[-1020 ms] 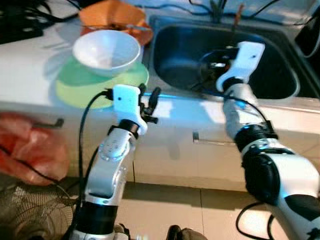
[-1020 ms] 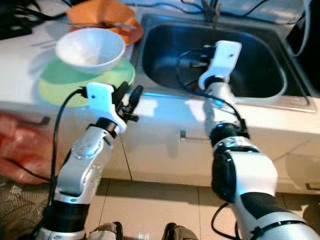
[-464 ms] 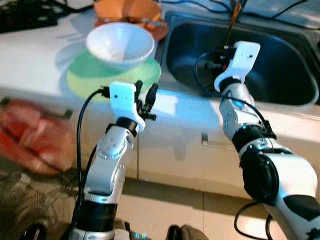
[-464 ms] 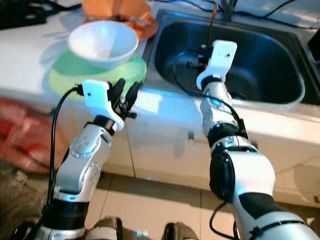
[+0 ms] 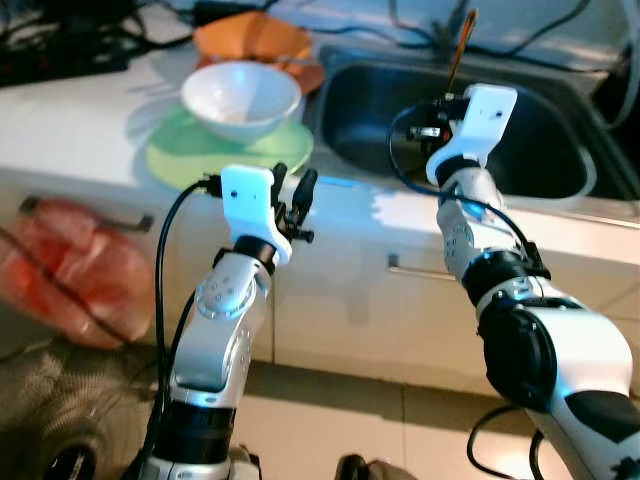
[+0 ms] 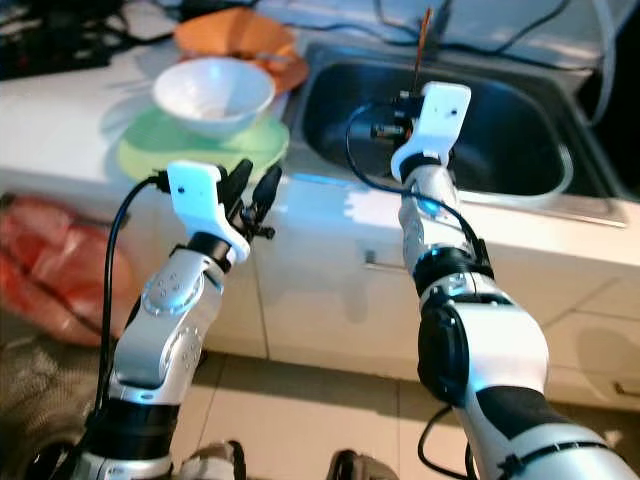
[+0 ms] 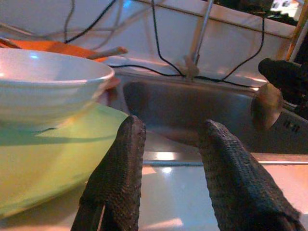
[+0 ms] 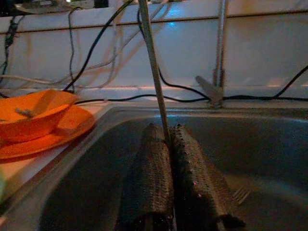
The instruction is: Kitchen organization
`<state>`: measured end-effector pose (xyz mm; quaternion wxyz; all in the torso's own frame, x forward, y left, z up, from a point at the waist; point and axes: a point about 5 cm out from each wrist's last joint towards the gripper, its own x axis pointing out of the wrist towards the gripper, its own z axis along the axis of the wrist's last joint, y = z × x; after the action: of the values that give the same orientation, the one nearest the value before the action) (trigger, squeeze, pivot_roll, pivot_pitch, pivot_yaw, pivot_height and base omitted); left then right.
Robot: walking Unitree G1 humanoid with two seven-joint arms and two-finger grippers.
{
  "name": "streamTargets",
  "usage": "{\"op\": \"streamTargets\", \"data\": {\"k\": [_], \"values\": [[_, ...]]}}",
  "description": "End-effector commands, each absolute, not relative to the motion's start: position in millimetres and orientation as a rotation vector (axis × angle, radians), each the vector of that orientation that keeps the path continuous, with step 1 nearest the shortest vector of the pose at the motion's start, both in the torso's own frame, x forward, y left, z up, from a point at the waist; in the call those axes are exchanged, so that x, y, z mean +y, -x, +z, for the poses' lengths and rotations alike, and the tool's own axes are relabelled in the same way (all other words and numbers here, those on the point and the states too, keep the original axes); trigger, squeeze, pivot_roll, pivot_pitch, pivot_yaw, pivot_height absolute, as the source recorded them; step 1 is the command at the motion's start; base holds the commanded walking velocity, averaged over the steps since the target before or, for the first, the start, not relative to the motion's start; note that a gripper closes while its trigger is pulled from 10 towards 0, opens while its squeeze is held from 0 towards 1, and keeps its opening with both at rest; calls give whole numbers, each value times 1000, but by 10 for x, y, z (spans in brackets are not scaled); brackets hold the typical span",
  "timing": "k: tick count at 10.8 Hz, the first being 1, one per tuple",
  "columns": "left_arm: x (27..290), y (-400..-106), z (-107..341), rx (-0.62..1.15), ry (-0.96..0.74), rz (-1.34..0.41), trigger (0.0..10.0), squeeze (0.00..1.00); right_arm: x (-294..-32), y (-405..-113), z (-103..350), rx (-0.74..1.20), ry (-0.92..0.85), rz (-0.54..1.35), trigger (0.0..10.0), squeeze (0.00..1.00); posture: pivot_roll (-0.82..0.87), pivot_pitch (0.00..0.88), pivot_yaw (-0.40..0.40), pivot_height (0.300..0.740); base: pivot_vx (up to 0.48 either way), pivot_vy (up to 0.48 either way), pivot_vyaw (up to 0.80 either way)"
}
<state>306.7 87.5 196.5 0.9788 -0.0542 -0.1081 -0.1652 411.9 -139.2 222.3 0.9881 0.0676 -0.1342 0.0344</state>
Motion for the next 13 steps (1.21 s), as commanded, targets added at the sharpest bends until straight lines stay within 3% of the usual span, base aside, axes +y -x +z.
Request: {"op": "streamTargets", "data": {"k": [1, 11, 13], "values": [[830, -3066, 1960, -215, 104, -351, 10000, 0, -1423, -4120, 2238, -276, -141, 61, 10000, 0, 210, 147, -80, 740, 319, 0, 0], [835, -3074, 1976, -226, 105, -353, 10000, 0, -1417, -4110, 2193, -267, -147, 58, 10000, 0, 208, 158, -80, 740, 326, 0, 0], [815, -3067, 1994, -239, 121, -360, 10000, 0, -1416, -4109, 2187, -265, -147, 60, 10000, 0, 206, 159, -81, 740, 0, 0, 0]]}}
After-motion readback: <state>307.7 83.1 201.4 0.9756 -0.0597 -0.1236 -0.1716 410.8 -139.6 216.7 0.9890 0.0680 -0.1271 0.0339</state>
